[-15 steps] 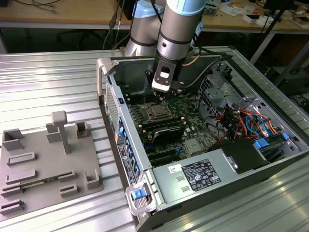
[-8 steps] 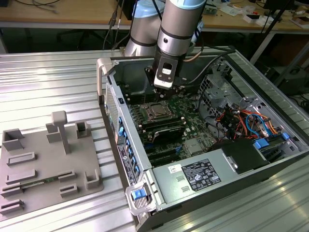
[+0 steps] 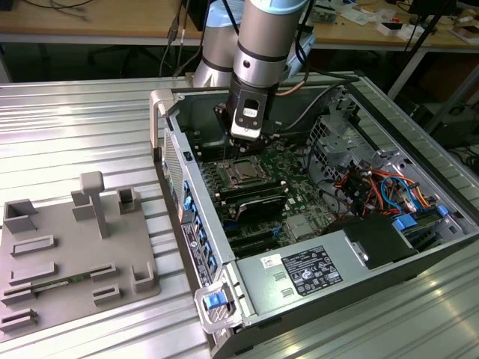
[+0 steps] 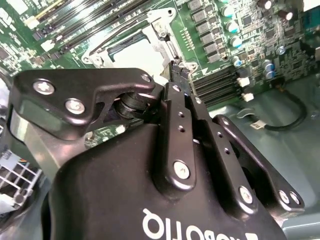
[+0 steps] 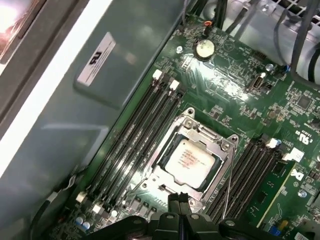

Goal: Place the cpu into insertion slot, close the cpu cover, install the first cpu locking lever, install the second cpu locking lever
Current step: 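Install the first cpu locking lever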

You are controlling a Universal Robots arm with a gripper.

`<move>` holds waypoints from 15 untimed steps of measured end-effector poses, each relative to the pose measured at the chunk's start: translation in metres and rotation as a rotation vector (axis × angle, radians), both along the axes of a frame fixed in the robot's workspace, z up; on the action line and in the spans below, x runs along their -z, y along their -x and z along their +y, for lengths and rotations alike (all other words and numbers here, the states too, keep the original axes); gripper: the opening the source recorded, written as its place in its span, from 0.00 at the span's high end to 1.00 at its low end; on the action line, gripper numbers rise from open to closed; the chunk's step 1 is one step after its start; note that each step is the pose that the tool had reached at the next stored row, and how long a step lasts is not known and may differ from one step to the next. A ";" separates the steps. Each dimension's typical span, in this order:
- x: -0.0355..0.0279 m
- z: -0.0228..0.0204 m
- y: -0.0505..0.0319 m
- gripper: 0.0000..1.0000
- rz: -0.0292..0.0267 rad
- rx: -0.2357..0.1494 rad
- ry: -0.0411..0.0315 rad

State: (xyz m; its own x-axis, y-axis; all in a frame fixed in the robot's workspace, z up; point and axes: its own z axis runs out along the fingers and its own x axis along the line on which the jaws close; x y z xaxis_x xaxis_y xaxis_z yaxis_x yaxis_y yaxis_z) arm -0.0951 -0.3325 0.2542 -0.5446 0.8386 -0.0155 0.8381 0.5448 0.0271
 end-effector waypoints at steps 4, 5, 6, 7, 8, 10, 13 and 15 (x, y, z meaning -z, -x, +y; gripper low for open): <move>-0.0002 -0.0001 0.0003 0.89 0.0000 -0.044 0.0001; -0.0008 -0.0001 0.0003 0.89 0.0002 -0.044 0.0004; -0.0014 -0.0001 0.0003 0.89 0.0001 -0.044 0.0003; -0.0038 -0.0001 0.0003 0.89 0.0001 -0.044 0.0010; -0.0067 -0.0001 0.0003 0.89 0.0001 -0.045 0.0024; -0.0090 0.0000 0.0004 0.89 0.0002 -0.047 0.0046; -0.0093 0.0000 0.0017 0.89 0.0000 -0.092 0.0053; -0.0092 0.0000 0.0018 0.89 -0.0001 -0.133 0.0052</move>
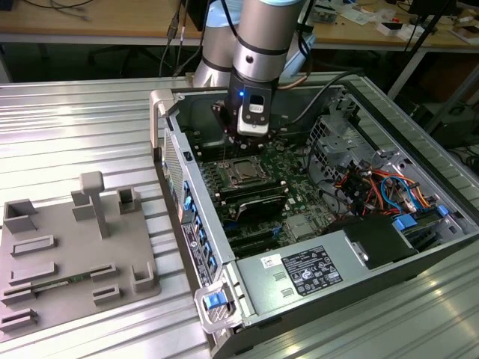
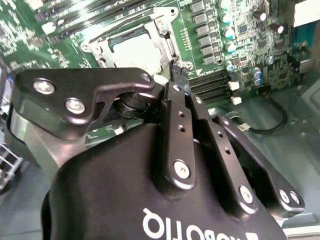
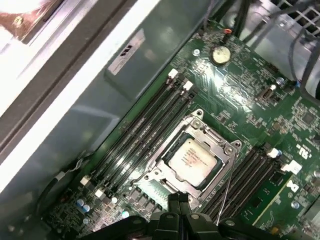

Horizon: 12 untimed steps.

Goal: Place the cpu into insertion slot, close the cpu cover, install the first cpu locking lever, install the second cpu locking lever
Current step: 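Install the first cpu locking lever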

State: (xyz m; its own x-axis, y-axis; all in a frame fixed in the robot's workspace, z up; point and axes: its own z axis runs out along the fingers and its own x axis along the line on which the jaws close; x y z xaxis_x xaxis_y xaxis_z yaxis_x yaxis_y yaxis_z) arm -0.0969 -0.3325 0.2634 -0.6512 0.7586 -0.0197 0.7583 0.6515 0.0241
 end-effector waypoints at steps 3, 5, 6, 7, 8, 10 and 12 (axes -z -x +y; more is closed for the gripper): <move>0.0002 0.0000 0.0000 0.89 0.0000 -0.103 0.0000; 0.0002 -0.0001 0.0003 0.89 0.0001 -0.143 0.0001; 0.0002 -0.0001 0.0022 0.89 0.0001 -0.154 0.0001; 0.0003 0.0000 0.0042 0.89 0.0000 -0.158 0.0000; 0.0004 0.0000 0.0067 0.89 0.0000 -0.160 0.0000; 0.0007 0.0000 0.0129 0.89 0.0000 -0.165 0.0001; 0.0010 0.0000 0.0170 0.89 0.0001 -0.173 0.0000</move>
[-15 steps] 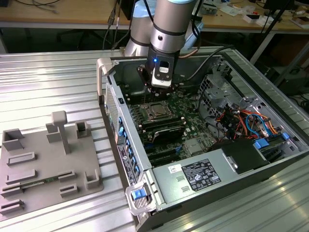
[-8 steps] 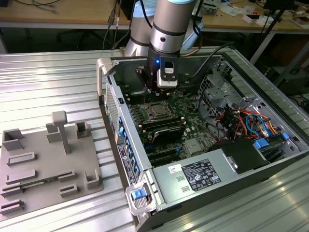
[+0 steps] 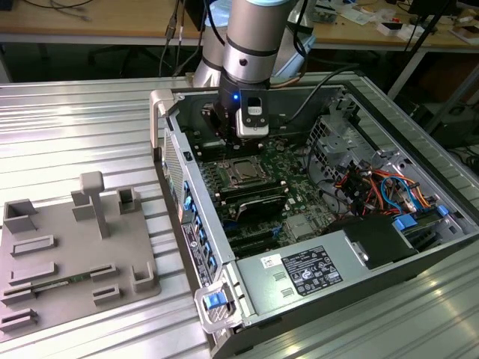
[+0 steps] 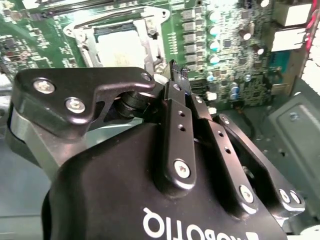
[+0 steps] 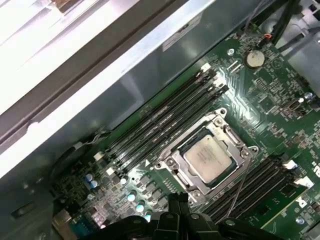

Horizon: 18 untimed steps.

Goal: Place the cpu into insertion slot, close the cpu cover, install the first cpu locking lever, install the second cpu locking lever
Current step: 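Install the first cpu locking lever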

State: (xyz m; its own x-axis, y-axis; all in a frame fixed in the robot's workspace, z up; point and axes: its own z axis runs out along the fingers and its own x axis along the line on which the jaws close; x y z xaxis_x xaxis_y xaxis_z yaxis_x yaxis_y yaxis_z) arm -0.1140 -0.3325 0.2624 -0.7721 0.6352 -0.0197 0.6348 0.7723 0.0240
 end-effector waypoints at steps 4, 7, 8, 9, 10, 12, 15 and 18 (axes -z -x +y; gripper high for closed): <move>0.0019 0.0000 0.0012 0.89 0.0001 -0.065 0.0000; 0.0042 0.0000 0.0012 0.89 0.0001 -0.144 0.0001; 0.0045 0.0000 0.0012 0.89 0.0001 -0.161 0.0001; 0.0048 -0.0001 0.0013 0.89 0.0003 -0.196 0.0003; 0.0050 0.0000 0.0018 0.89 0.0001 -0.206 0.0002; 0.0051 0.0003 0.0047 0.89 0.0001 -0.221 0.0001; 0.0051 0.0028 0.0127 0.89 0.0002 -0.229 0.0002; 0.0052 0.0037 0.0134 0.89 0.0002 -0.275 0.0002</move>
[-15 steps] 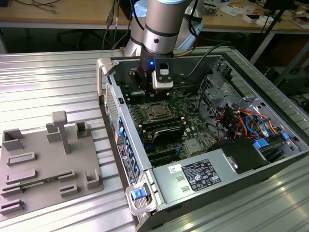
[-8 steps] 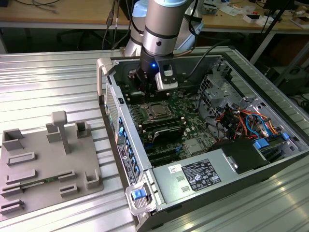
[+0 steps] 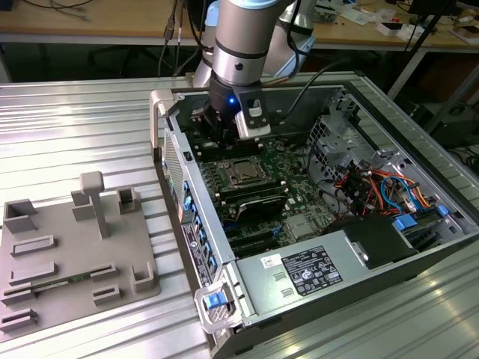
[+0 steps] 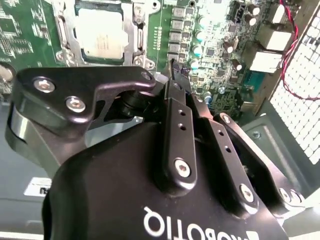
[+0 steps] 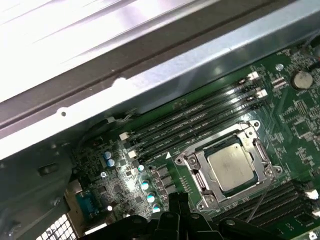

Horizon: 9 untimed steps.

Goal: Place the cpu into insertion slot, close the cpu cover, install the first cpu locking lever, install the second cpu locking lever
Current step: 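Install the first cpu locking lever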

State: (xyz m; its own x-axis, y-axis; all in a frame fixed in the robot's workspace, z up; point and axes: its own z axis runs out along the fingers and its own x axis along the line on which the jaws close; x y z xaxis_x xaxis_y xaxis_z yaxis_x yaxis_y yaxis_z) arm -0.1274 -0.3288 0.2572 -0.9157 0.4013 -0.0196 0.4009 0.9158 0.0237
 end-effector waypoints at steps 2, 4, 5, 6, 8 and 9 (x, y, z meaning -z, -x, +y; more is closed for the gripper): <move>0.0002 0.0001 0.0000 0.89 0.0000 -0.060 0.0000; 0.0003 0.0001 -0.0001 0.89 -0.0001 -0.096 -0.0001; 0.0003 0.0001 -0.0001 0.89 -0.0002 -0.116 -0.0002; 0.0003 0.0001 -0.0001 0.89 -0.0001 -0.137 -0.0002; 0.0002 0.0001 -0.0001 0.89 -0.0001 -0.182 -0.0001; 0.0002 0.0001 0.0000 0.89 -0.0001 -0.194 -0.0001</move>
State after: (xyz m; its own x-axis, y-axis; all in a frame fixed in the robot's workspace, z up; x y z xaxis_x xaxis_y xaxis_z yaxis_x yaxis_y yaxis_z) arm -0.1273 -0.3287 0.2570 -0.9760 0.2170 -0.0197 0.2165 0.9760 0.0238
